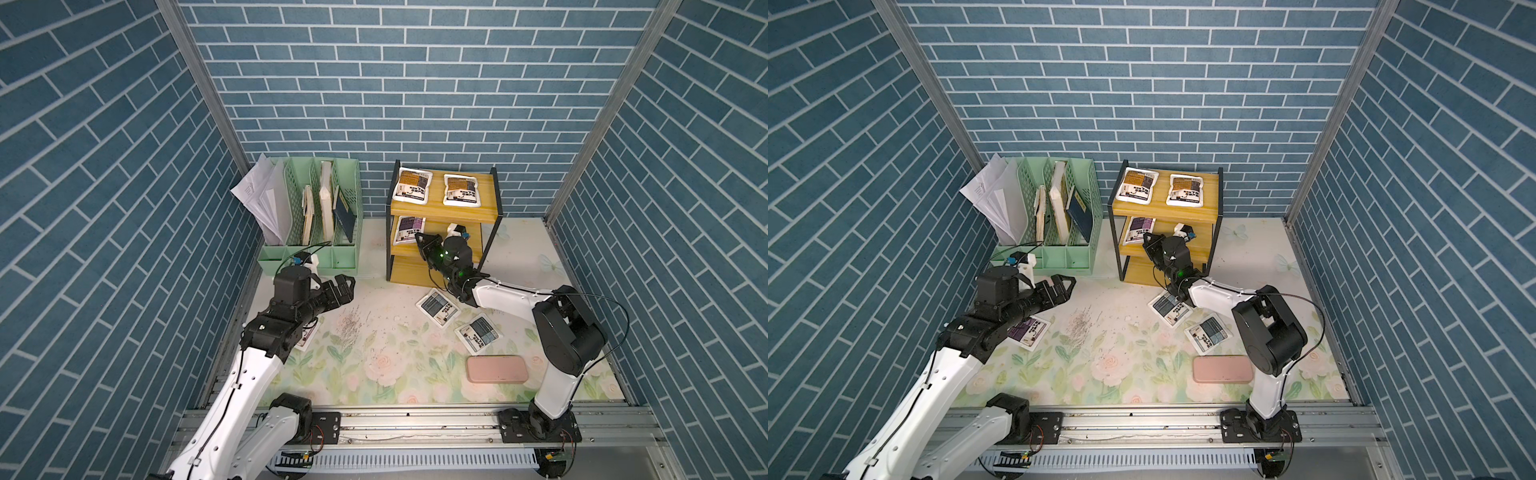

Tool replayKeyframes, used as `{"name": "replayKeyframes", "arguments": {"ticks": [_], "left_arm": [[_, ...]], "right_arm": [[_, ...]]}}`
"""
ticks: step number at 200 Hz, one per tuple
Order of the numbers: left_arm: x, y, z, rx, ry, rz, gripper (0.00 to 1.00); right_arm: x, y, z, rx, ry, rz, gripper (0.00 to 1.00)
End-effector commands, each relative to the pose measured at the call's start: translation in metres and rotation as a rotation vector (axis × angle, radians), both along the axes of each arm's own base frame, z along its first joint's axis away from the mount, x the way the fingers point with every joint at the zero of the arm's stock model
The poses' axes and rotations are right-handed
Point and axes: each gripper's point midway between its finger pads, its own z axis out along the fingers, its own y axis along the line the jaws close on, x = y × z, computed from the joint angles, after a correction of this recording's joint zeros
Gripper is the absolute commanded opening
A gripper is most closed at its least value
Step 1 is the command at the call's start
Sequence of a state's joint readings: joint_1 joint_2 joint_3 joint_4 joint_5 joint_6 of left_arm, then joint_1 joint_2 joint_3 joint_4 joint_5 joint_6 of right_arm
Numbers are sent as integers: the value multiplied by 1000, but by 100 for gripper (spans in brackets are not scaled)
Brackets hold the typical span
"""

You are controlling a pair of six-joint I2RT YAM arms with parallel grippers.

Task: Place the bagged coffee beans on the shelf by color
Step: Place the coffee beans on the shelf, then move the coffee beans to the center of the board.

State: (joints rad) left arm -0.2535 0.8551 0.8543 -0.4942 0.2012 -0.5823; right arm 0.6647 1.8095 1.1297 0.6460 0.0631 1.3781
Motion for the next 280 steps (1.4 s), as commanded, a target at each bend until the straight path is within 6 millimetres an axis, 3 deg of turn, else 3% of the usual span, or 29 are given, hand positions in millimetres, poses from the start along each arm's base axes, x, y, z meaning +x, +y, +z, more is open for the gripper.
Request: {"name": "replayKeyframes", "arguments": {"ticks": [1, 24, 42, 91, 136, 166, 195, 225, 250, 280], "left_arm": [[-1, 4, 10, 21, -25, 7, 99], [-1, 4, 9, 21, -21, 8, 99], [-1, 5, 11, 21, -24, 11, 99], [-3, 10, 10, 36, -20, 37, 98], [-2, 14, 7, 34, -6, 66, 98], [0, 27, -1, 59, 44, 148, 96], [-3, 59, -25, 100, 160, 329, 96], [-19, 130, -66, 114, 387, 665, 97], [-27, 180, -106, 152, 618, 885, 95], [-10, 215, -137, 160, 711, 1046, 91]], "right_arm": [[6, -3, 4, -31, -18, 2, 17], [5, -8, 3, -51, 0, -14, 54], [4, -12, 4, -57, 5, -19, 65], [-15, -27, -5, -120, 108, -26, 72], [-43, -51, 2, -177, 158, -30, 77], [-78, -46, 4, -192, 155, 91, 74], [-137, -56, 10, -391, 84, 189, 67], [-190, -46, 14, -528, -81, 355, 67], [-212, -25, 8, -518, -169, 467, 68], [-223, -4, -3, -448, -199, 553, 68]]}}
